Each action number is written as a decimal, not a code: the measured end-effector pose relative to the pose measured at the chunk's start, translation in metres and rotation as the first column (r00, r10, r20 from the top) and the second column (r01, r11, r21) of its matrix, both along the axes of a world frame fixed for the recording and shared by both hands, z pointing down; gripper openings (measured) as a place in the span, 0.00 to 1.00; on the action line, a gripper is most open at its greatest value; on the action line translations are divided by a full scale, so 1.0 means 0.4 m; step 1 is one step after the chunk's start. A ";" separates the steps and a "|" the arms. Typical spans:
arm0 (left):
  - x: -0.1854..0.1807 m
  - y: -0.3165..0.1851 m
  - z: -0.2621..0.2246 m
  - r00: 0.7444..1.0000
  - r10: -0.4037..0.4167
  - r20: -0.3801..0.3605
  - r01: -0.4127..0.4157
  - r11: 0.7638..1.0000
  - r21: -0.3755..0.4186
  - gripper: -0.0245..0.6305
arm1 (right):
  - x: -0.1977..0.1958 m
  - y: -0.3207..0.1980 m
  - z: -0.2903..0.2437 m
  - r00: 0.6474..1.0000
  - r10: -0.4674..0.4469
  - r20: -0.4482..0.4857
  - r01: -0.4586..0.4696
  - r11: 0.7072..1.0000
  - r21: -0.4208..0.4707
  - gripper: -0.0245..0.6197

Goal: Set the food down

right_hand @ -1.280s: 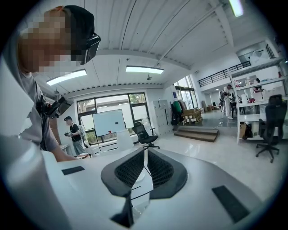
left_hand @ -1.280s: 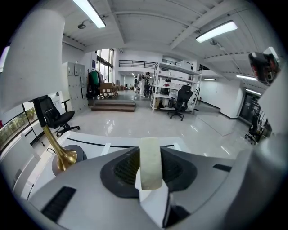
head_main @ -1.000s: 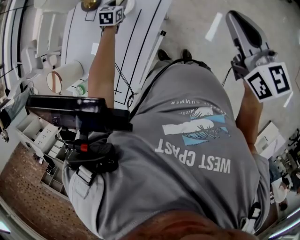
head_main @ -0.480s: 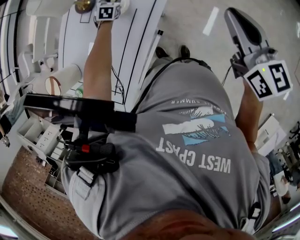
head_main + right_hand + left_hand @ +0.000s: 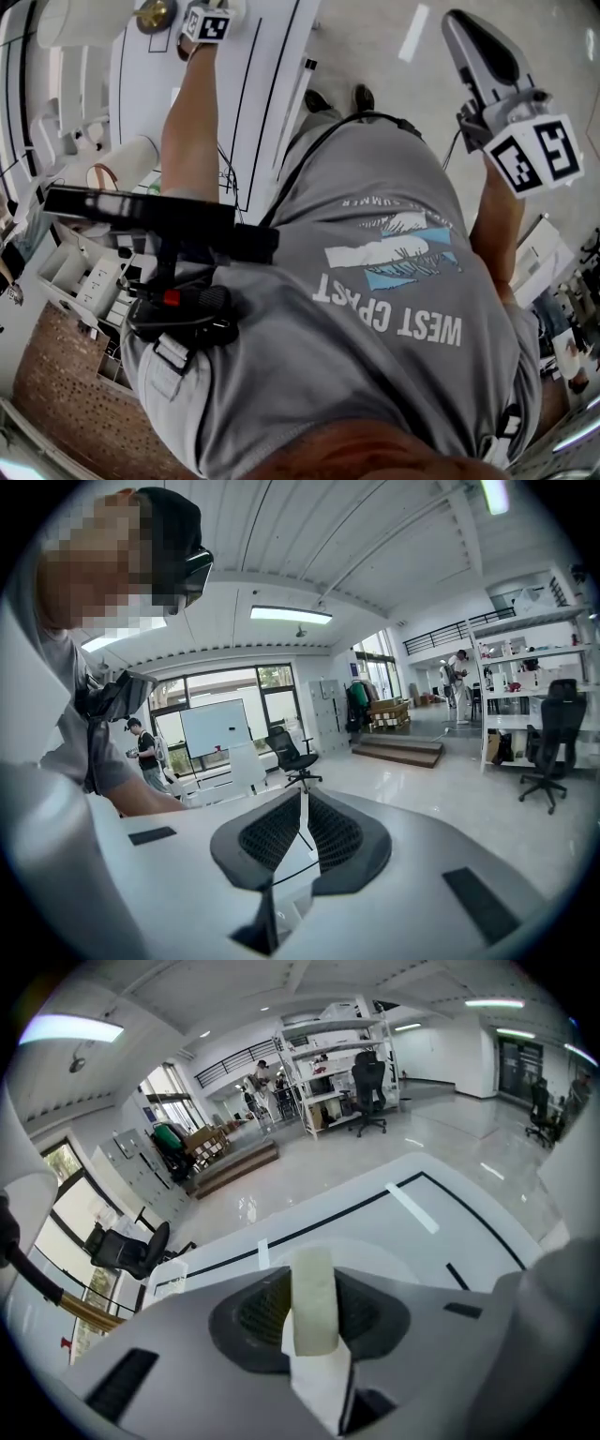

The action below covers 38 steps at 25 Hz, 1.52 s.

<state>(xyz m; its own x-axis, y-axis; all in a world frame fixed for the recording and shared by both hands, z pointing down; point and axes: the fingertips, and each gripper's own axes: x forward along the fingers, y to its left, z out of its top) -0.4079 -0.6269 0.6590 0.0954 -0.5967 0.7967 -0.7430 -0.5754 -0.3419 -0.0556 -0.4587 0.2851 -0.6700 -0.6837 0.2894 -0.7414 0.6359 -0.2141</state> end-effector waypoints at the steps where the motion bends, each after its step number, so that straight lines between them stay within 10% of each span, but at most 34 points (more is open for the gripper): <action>1: -0.002 0.000 0.004 1.000 0.012 0.025 -0.012 1.000 0.004 0.21 | 0.002 0.001 0.004 1.000 0.003 0.001 -0.003 1.000 -0.004 0.05; 16: -0.007 0.001 0.036 0.935 0.186 0.301 -0.204 0.978 0.029 0.21 | 0.018 0.005 0.027 1.000 0.009 -0.003 -0.010 0.999 -0.035 0.05; 38: 0.036 0.080 -0.062 0.978 0.171 0.116 -0.178 0.982 0.056 0.33 | -0.047 0.022 0.004 0.999 -0.034 0.014 0.034 0.999 -0.013 0.05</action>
